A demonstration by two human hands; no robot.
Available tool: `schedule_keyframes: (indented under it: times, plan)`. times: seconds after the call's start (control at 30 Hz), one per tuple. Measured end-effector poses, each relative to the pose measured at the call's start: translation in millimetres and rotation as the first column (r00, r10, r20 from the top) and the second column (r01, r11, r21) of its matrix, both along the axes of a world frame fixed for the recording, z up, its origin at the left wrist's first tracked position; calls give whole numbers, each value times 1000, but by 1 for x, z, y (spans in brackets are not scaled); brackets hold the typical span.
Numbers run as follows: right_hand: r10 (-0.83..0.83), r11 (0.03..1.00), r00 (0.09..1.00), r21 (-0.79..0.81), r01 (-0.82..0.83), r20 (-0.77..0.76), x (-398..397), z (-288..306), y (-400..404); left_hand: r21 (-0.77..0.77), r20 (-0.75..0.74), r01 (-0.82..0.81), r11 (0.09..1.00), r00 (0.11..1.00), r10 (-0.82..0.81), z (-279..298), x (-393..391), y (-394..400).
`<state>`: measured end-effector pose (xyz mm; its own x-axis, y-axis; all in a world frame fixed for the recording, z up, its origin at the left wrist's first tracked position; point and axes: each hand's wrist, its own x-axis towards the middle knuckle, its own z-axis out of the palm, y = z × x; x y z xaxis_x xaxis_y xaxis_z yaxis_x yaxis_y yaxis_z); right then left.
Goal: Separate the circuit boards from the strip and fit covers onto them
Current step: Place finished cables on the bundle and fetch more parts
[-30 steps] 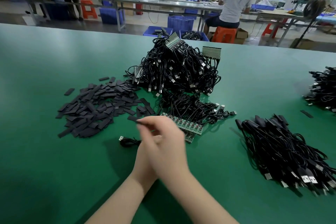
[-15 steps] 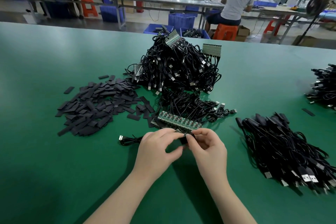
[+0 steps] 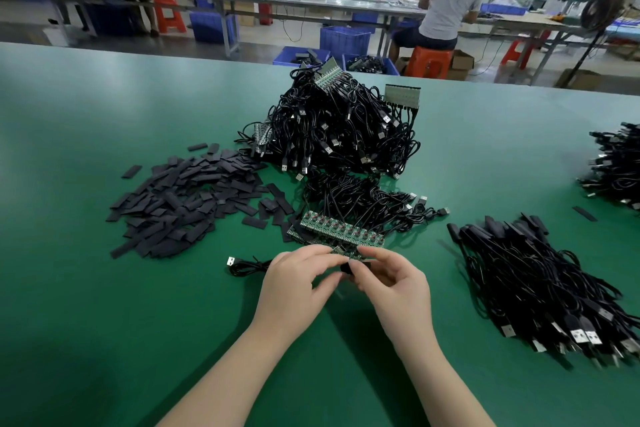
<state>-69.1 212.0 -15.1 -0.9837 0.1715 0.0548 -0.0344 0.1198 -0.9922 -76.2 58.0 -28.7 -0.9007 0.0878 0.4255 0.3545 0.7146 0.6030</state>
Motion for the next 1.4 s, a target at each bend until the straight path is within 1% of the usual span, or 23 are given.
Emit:
schedule_keyframes:
  times: [0.1,0.27,0.47,0.63,0.8,1.07,1.13,1.23,1.33,1.4]
  plan:
    - [24,999,1000,41,-23,-17,0,1,1,37,-7,10,999,1000,-9,1,0,0]
    - [49,990,997,137,-41,-51,-1,0,6,39,-15,18,999,1000,-18,-1,-1,-1]
    - [26,992,999,126,-22,-33,-2,-1,8,-4,37,51,999,998,-51,2,1,-1]
    - [20,995,1000,94,-20,-4,-3,-2,7,-46,1,31,998,1000,-31,2,2,1]
    - [28,995,999,100,-26,-18,-1,-2,5,-20,-54,17,1000,998,-18,-1,1,0]
    - [52,988,996,149,-41,-68,1,-2,4,9,-99,13,1000,995,-12,-4,0,0]
    - [75,987,994,150,-63,-75,1,-1,4,31,-85,17,999,996,-15,-4,0,0]
    - [63,987,996,151,-52,-70,0,0,5,74,-35,14,997,999,-11,-4,-1,-2]
    - [80,983,996,172,-70,-49,-1,-1,6,77,-38,0,997,999,3,-3,-1,-2]
    - [111,982,993,154,-106,-26,-2,-2,7,88,-37,-6,996,999,10,-3,-2,-2]
